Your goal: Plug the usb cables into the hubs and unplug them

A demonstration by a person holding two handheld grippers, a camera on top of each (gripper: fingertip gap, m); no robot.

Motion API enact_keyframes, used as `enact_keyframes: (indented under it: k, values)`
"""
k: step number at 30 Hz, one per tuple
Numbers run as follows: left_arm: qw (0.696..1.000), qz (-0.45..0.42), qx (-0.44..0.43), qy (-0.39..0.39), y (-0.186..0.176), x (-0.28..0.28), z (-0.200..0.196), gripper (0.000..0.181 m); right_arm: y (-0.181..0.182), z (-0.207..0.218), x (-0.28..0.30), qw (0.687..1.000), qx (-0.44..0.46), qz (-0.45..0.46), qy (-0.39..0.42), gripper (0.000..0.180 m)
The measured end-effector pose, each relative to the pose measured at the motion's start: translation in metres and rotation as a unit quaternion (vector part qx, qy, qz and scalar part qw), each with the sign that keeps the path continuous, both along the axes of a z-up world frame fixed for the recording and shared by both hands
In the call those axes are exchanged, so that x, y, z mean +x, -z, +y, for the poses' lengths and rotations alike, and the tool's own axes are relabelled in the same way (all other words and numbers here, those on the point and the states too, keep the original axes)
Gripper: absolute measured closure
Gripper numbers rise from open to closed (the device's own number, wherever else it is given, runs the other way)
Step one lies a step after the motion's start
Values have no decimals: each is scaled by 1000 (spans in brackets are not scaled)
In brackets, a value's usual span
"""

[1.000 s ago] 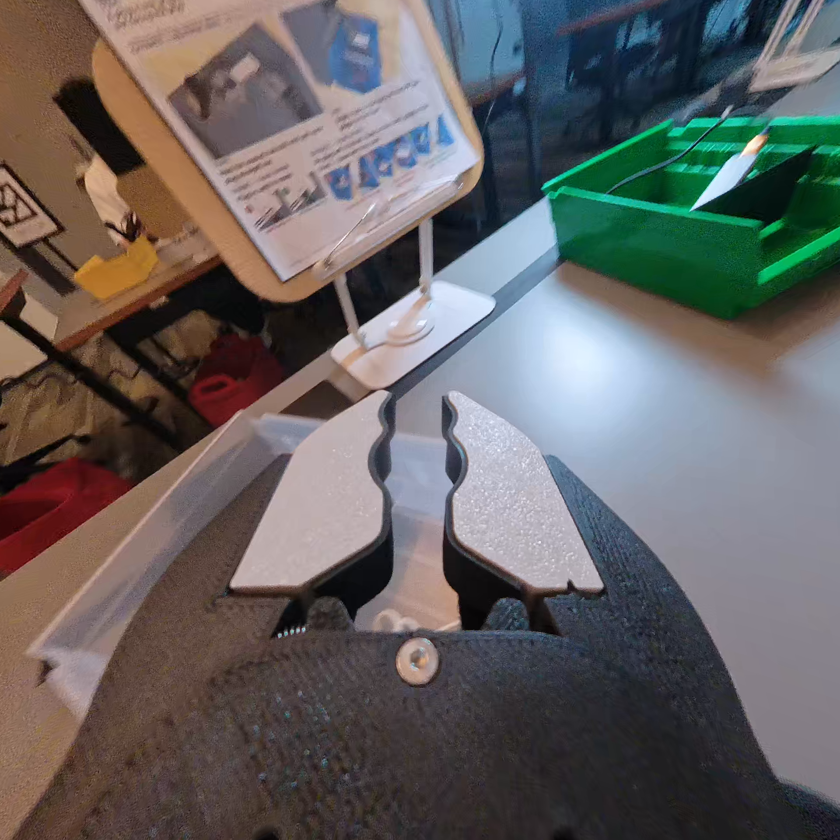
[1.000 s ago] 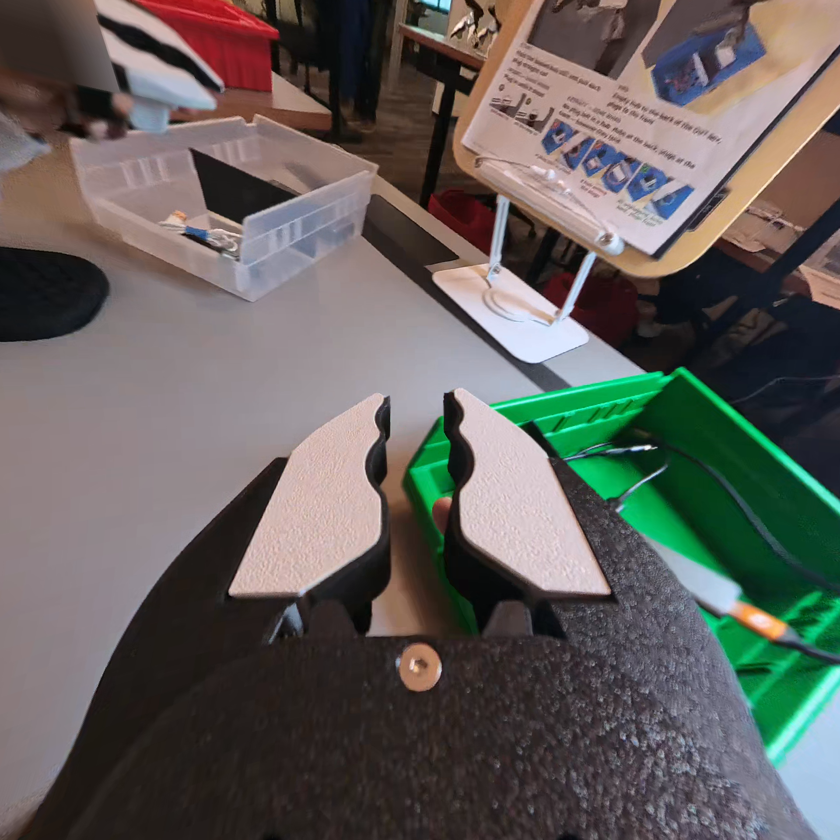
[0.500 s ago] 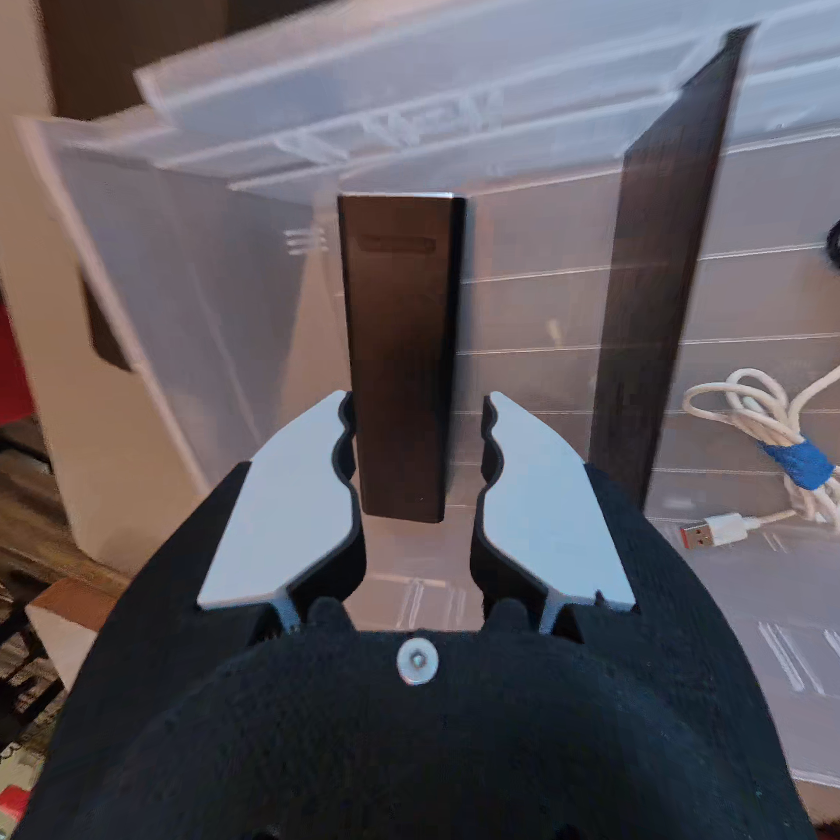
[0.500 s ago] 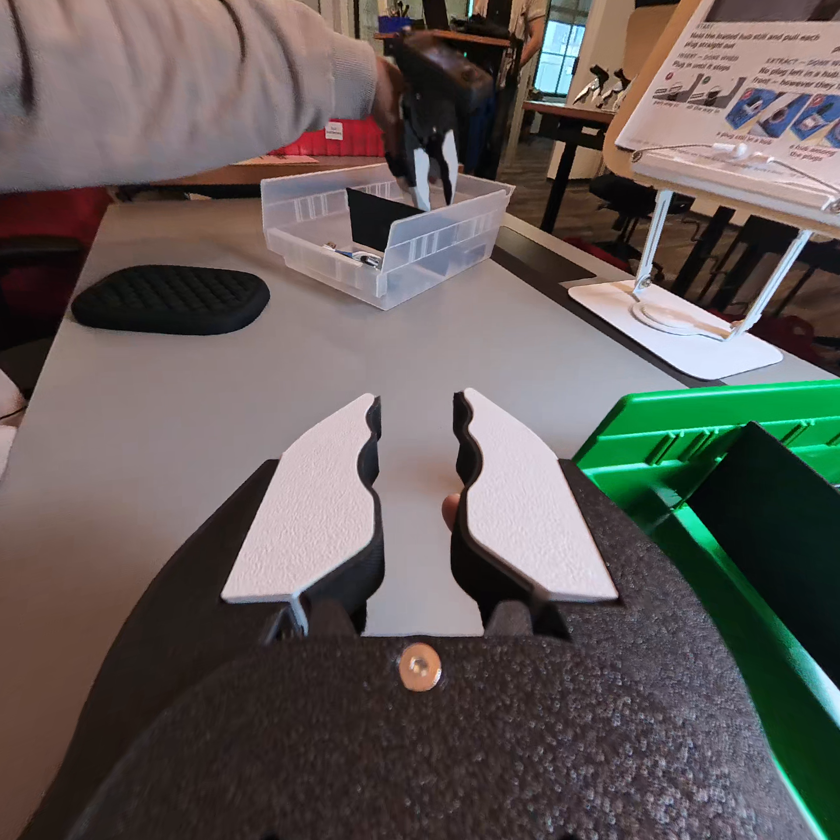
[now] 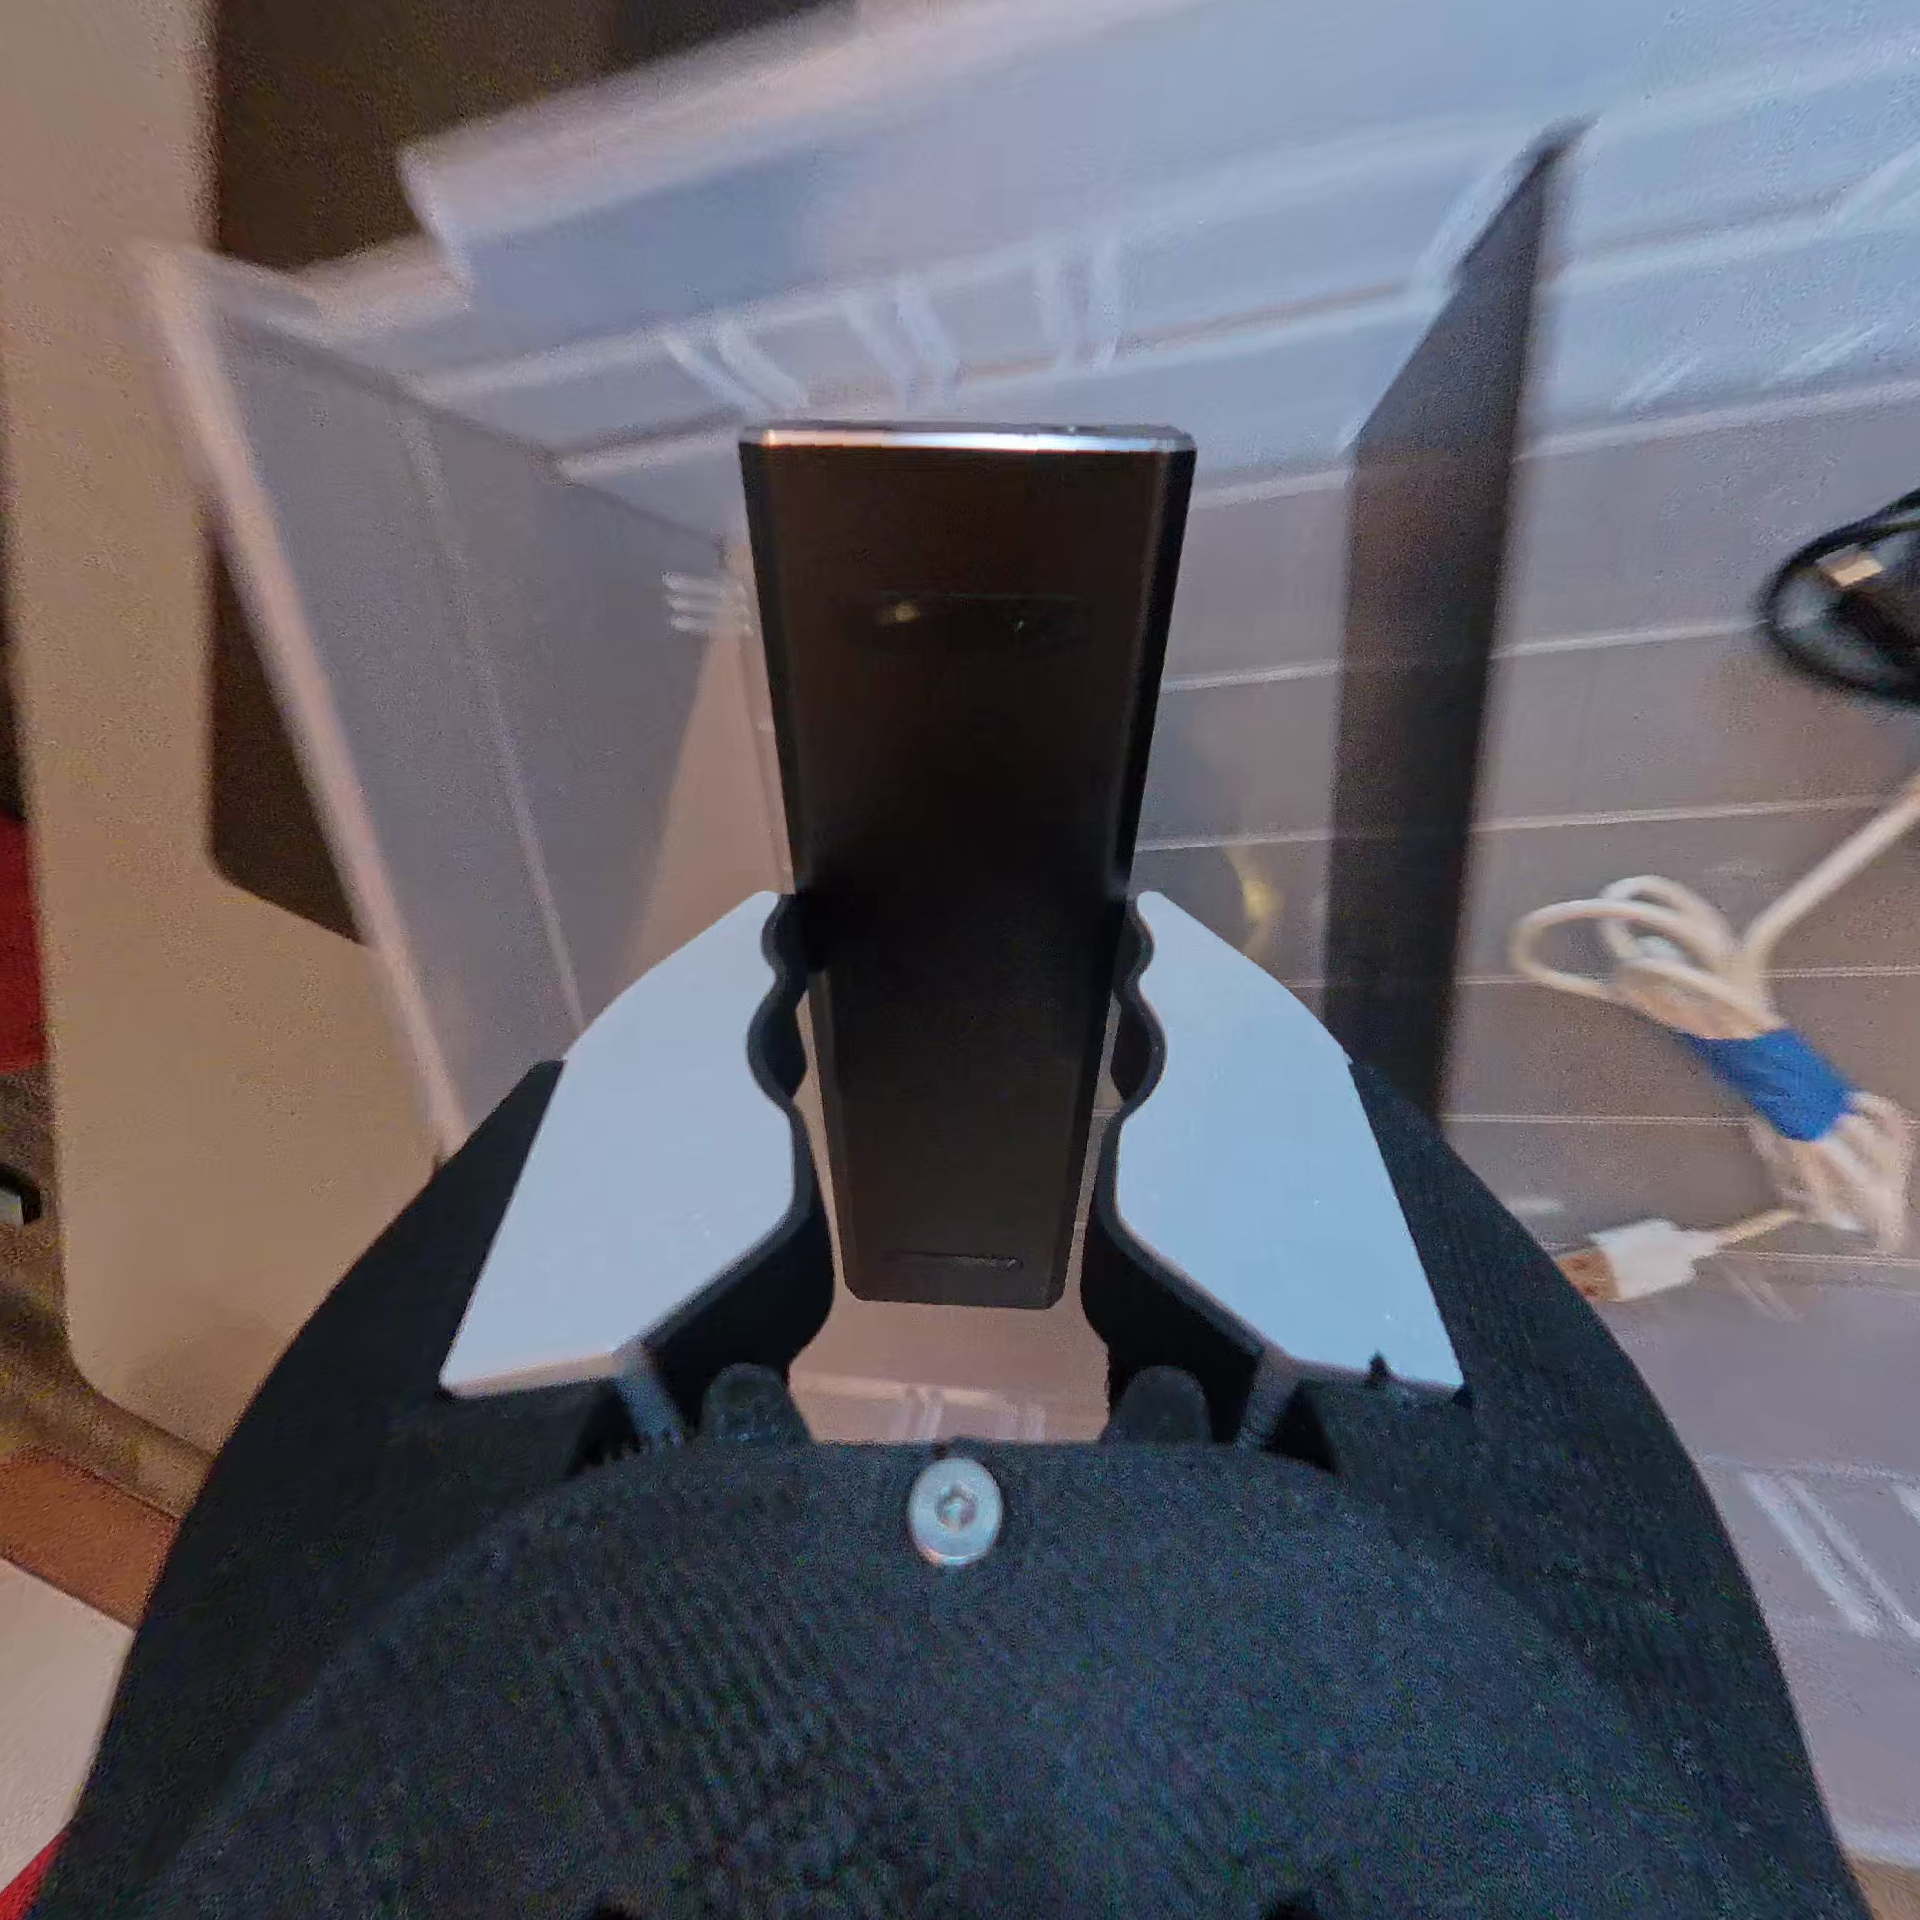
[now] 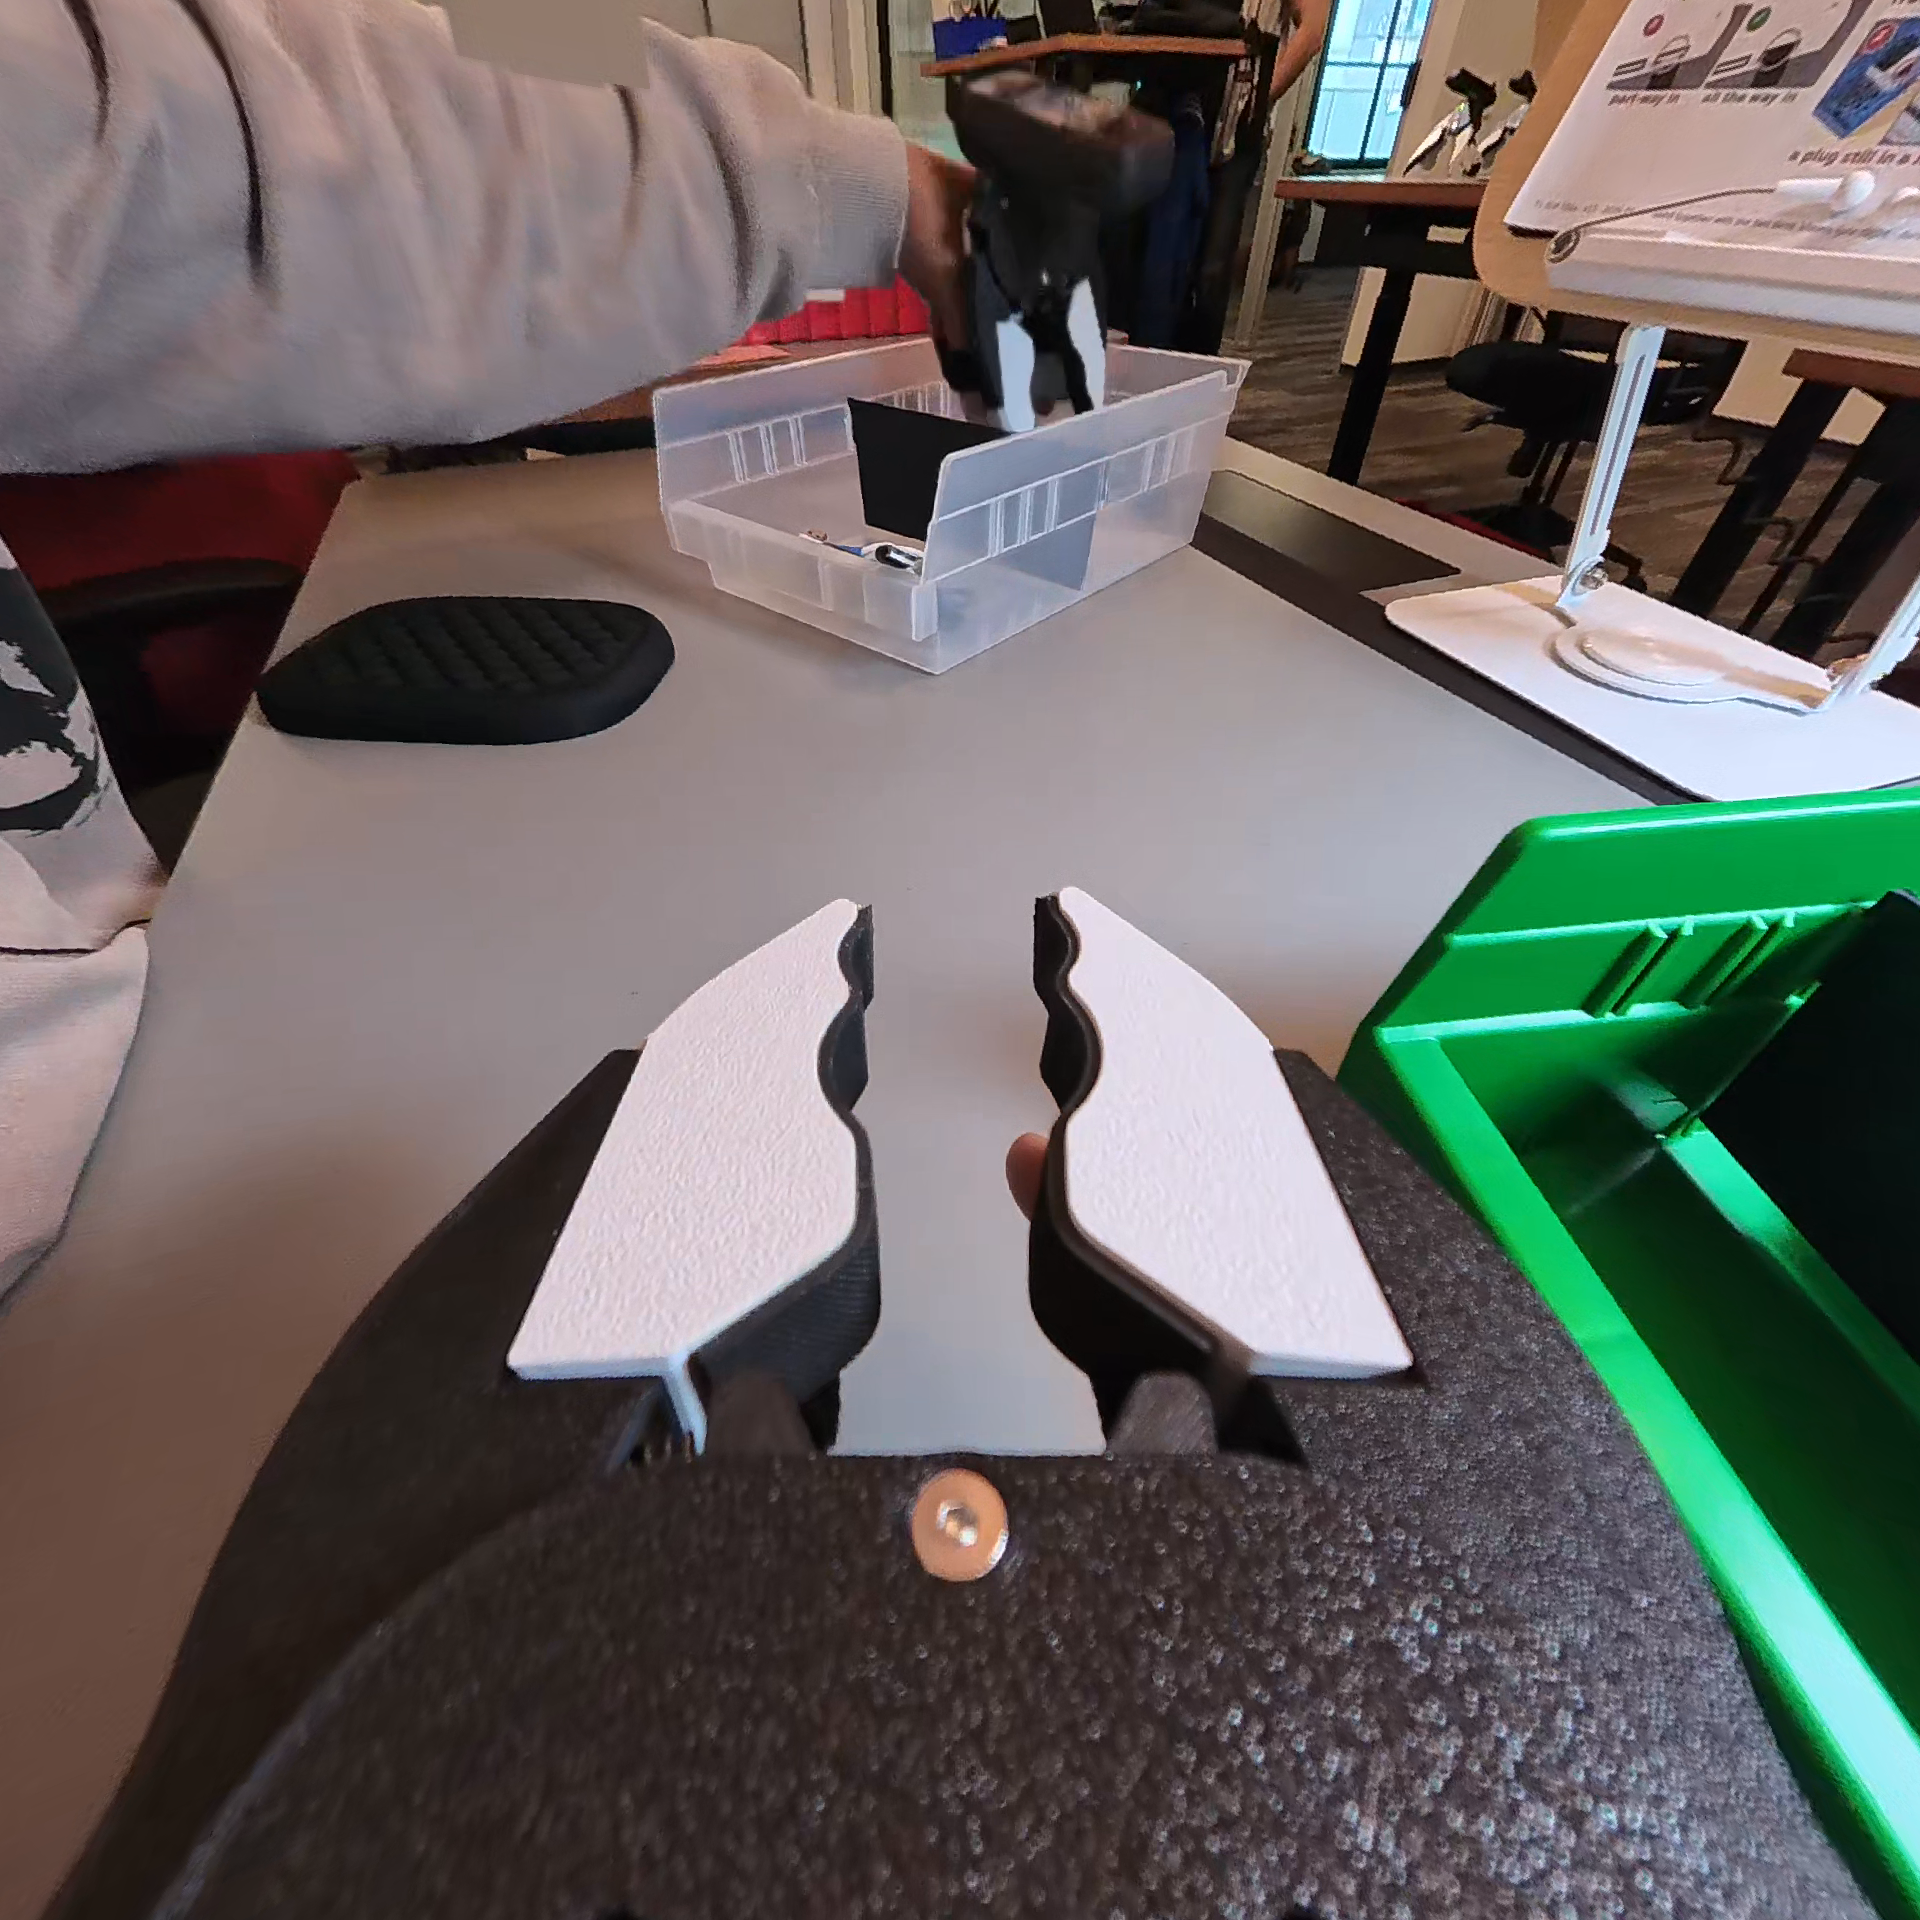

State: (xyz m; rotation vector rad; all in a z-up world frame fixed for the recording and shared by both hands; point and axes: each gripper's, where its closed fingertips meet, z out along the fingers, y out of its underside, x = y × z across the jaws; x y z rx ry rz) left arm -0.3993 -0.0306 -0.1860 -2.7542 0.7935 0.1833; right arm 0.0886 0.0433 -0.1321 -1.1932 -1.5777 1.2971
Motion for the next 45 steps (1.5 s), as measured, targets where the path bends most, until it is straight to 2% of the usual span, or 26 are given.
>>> enact_keyframes:
  k: [3, 5, 7, 10, 13, 16, 18, 20, 21, 22, 24, 27, 31, 35, 37, 40, 42, 45]
  values:
    - [991, -41, 123, 12, -61, 31, 3, 122, -4, -3, 1, 1000, 0, 9, 0, 150]
    - [972, -83, 219, 37, -108, 68, 4, 122, -8, -6, 0, 1000, 3, 15, -1, 150]
    - [935, -143, 315, 79, -152, 120, 3, 122, -11, -12, -2, 1000, 6, 21, -4, 150]
    - [847, -267, 433, 153, -198, 218, -11, 122, -15, -26, -10, 1000, 8, 24, -5, 150]
    - [740, -394, 506, 203, -213, 312, -29, 122, -22, -44, -23, 1000, -7, 24, -3, 139]
    - [656, -506, 512, 228, -209, 389, -41, 122, -33, -70, -41, 999, -14, 26, -16, 111]
    - [620, -552, 506, 233, -205, 422, -44, 122, -45, -92, -51, 998, -18, 42, -46, 94]
    - [597, -593, 489, 231, -201, 443, -44, 122, -54, -112, -59, 996, -24, 51, -75, 90]
    - [590, -604, 487, 224, -199, 448, -44, 122, -56, -116, -63, 995, -17, 64, -73, 93]
    - [586, -605, 494, 218, -196, 448, -42, 122, -57, -120, -63, 994, 0, 82, -74, 111]
    - [589, -606, 485, 223, -186, 446, -43, 122, -49, -122, -62, 994, 21, 85, -69, 119]
    - [627, -581, 472, 216, -167, 437, -39, 123, -41, -114, -54, 995, -13, 58, -85, 119]
    - [679, -530, 457, 221, -144, 425, -32, 126, -40, -93, -44, 997, 2, 37, -72, 119]
    - [694, -523, 451, 204, -146, 408, -29, 115, -35, -75, -33, 997, 41, 17, -63, 120]
    - [724, -484, 451, 197, -139, 398, -24, 109, -34, -71, -27, 996, 49, 7, -73, 119]
    - [775, -407, 434, 213, -126, 395, -24, 94, -26, -63, -24, 992, 112, -22, -58, 120]
    - [795, -367, 425, 228, -122, 396, -27, 93, -14, -63, -23, 987, 142, -47, -61, 119]
    - [843, -279, 378, 263, -91, 399, -28, 90, 2, -68, -28, 982, 165, -71, -66, 119]
